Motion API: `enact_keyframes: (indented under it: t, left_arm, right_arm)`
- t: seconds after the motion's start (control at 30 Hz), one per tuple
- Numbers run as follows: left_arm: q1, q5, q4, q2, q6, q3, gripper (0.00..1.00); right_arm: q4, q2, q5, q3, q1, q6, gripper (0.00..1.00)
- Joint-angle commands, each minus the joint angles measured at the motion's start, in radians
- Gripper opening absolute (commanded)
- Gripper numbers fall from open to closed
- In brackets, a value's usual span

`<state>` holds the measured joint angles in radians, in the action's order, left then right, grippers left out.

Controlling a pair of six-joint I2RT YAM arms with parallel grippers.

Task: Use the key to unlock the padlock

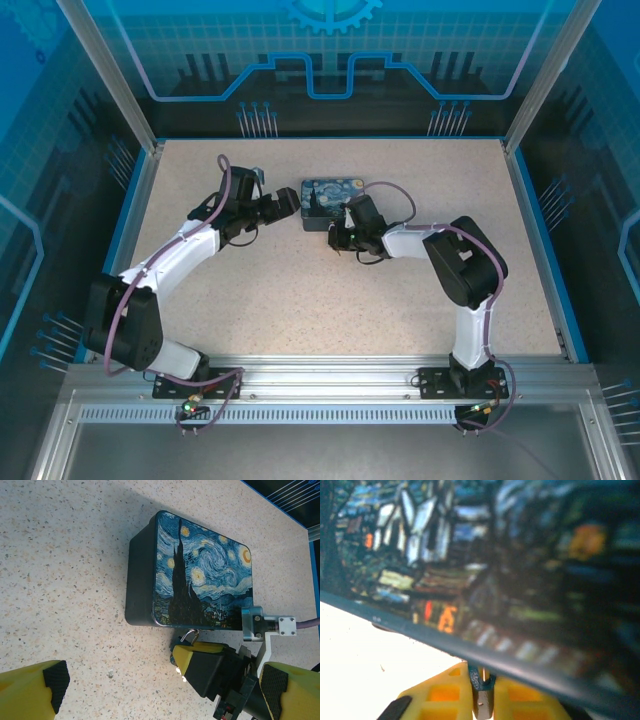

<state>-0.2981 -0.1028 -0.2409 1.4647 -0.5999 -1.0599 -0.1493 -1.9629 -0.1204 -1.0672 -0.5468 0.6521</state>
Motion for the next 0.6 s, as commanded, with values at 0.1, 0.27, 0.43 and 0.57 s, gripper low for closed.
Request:
enact_keyframes:
  t: [0.1, 0.27, 0.43, 0.57]
  left_arm:
    - [-0.001, -0.009, 0.008, -0.008, 0.006, -0.036, 0.99]
    - [-0.014, -0.006, -0.003, -0.026, -0.002, -0.041, 0.99]
    - [-0.074, 0.071, -0.051, -0.008, 0.04, -0.089, 0.99]
    - [-0.127, 0.142, -0.099, 0.056, 0.077, -0.153, 0.99]
  right_arm:
    - [0.074, 0.056, -0.018, 0.058, 0.024, -0.01, 0.0]
    - [0.079, 0.104, -0.038, 0.108, 0.056, -0.021, 0.0]
    - [0.072, 0.148, -0.071, 0.153, 0.095, -0.02, 0.0]
    - [0.058, 0.166, -0.105, 0.174, 0.119, -0.015, 0.0]
